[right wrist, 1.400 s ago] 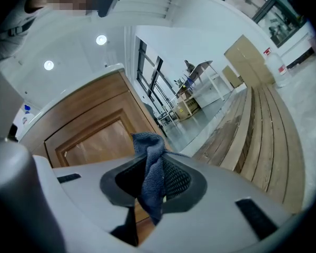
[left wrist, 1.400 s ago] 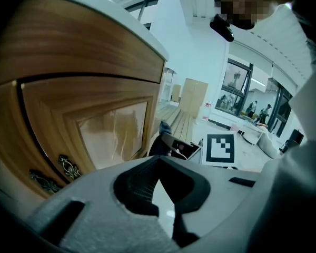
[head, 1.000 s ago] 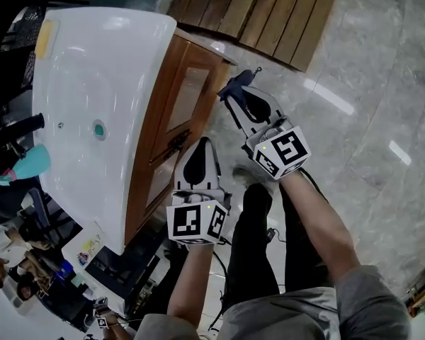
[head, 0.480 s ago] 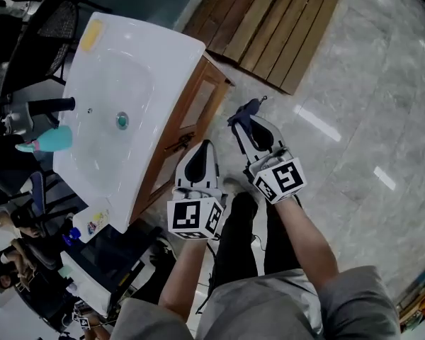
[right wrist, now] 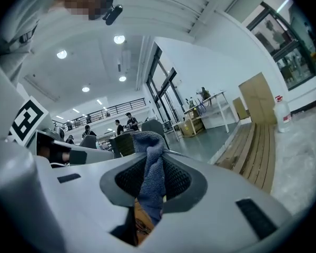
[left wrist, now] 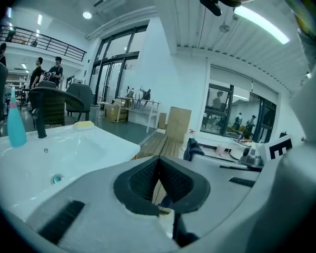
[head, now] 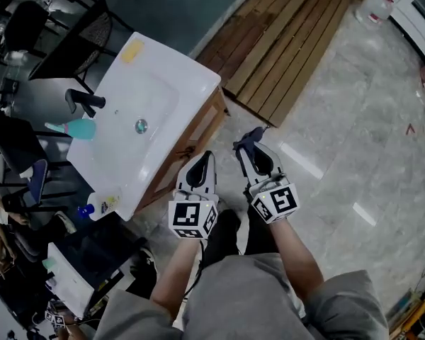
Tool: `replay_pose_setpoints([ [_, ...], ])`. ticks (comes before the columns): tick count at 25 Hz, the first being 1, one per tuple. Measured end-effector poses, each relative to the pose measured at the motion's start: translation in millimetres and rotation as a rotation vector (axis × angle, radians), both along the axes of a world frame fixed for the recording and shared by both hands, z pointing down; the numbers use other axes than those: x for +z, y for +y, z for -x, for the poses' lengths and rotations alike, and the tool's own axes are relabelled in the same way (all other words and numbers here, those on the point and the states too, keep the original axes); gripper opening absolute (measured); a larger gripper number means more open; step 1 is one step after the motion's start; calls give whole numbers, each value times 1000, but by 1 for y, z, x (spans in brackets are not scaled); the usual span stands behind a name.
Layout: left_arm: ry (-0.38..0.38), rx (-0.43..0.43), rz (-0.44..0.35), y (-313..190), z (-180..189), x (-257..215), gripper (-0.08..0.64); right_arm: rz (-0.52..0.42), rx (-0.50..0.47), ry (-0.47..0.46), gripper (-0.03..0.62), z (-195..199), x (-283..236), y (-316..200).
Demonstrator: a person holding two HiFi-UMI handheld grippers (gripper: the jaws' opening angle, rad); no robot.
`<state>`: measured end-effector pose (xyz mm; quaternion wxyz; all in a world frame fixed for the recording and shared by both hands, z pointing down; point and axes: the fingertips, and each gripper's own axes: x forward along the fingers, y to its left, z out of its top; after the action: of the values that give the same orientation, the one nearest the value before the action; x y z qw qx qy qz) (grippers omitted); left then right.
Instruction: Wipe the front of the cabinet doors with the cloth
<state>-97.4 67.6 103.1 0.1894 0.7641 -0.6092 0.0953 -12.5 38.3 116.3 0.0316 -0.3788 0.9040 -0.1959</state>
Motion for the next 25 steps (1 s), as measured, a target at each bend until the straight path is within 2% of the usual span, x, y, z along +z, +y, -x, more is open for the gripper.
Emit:
replay_pose_setpoints([
  [12,-2,38,-132,35,4,-107,8,-169,-43,24,72,8,-136,31],
  [18,-15,57,-224,36,1,-145,8,-260,-71,66,72,12,-171,44],
  [25,-34,98,-297,52,7,-167,8,-299,-59,89,72,22,-190,58],
])
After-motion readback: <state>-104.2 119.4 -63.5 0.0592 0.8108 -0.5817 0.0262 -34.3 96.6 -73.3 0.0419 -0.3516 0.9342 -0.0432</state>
